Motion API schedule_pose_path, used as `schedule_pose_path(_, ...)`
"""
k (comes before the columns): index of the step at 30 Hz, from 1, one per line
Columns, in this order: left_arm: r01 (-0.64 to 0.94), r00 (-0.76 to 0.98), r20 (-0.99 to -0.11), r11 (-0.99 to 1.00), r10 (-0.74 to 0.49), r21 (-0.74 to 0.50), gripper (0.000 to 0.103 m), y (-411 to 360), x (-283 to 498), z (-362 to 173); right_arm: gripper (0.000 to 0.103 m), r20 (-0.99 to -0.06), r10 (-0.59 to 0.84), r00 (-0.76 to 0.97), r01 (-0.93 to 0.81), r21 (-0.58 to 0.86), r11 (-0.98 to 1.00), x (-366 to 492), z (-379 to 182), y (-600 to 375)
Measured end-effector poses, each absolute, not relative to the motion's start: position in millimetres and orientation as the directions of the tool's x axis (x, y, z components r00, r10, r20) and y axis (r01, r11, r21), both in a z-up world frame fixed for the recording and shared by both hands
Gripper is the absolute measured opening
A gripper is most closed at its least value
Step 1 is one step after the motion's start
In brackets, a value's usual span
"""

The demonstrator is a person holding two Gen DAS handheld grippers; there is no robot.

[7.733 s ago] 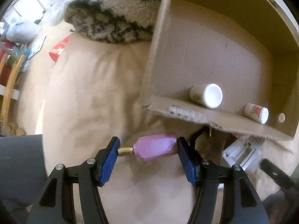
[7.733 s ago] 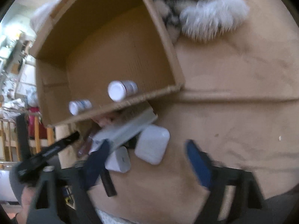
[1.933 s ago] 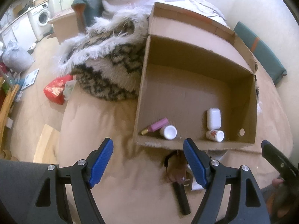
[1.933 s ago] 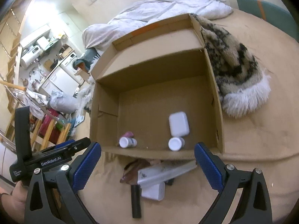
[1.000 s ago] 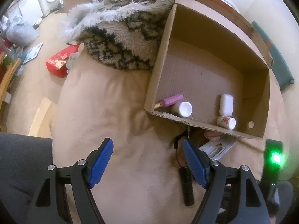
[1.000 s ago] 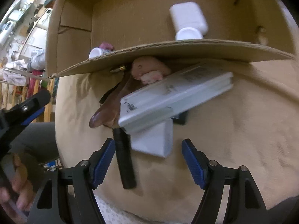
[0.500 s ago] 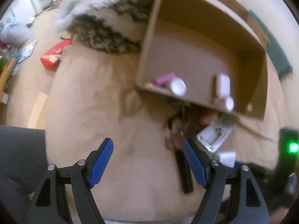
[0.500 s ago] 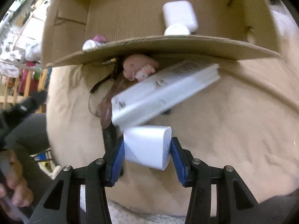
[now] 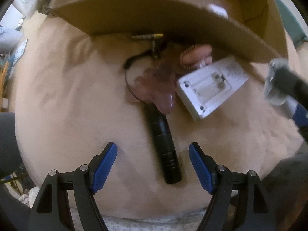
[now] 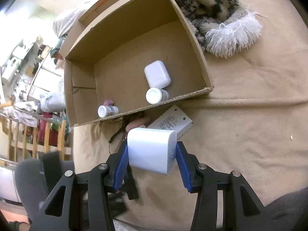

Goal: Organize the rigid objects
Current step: 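Grasp the white charger cube with the right tool while the left tool grasps the black flashlight, then carry the flashlight and charger cube into the box and open both tools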

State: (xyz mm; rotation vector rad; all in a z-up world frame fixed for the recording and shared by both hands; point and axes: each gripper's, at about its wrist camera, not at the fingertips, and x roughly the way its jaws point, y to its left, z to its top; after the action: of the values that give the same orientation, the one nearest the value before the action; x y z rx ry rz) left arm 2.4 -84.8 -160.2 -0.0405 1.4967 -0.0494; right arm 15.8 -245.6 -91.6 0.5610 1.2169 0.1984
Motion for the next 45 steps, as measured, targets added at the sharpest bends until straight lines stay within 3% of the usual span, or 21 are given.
schedule_pose_path(3, 0.024, 0.095, -0.995, 0.999, -0.025, -0.023, 0.071, -90, 1, -164, 0.051, -0.827, 0.444, 0.346, 0.146, 0.515, 0.845, 15, -94, -247)
schedule_pose_path(8, 0.029, 0.112, -0.994, 1.000, -0.005, -0.002, 0.041, -88, 4, -162, 0.051, -0.823, 0.453, 0.341, 0.139, 0.521, 0.842, 14, -95, -244)
schedule_pose_path(10, 0.033, 0.115, -0.993, 0.999, -0.005, -0.001, 0.021, -88, 4, -160, 0.051, -0.821, 0.457, 0.342, 0.136, 0.524, 0.841, 14, -95, -243)
schedule_pose_path(16, 0.035, 0.095, -0.995, 0.999, -0.034, -0.030, 0.017, -72, 12, -154, 0.051, -0.822, 0.457, 0.341, 0.128, 0.522, 0.843, 14, -94, -242)
schedule_pose_path(27, -0.029, 0.157, -0.987, 0.999, 0.025, 0.021, 0.017, -16, 23, -123, 0.051, -0.831, 0.442, 0.336, 0.108, 0.501, 0.859, 12, -92, -238)
schedule_pose_path(35, -0.079, 0.288, -0.957, 0.997, 0.019, -0.004, 0.017, 22, 16, -76, 0.051, -0.828, 0.434, 0.355, 0.084, 0.491, 0.867, 11, -87, -235)
schedule_pose_path(45, -0.075, 0.515, -0.857, 0.997, 0.025, -0.016, 0.017, 4, 2, -11, 0.051, -0.773, 0.436, 0.460, 0.016, 0.499, 0.867, 3, -60, -234)
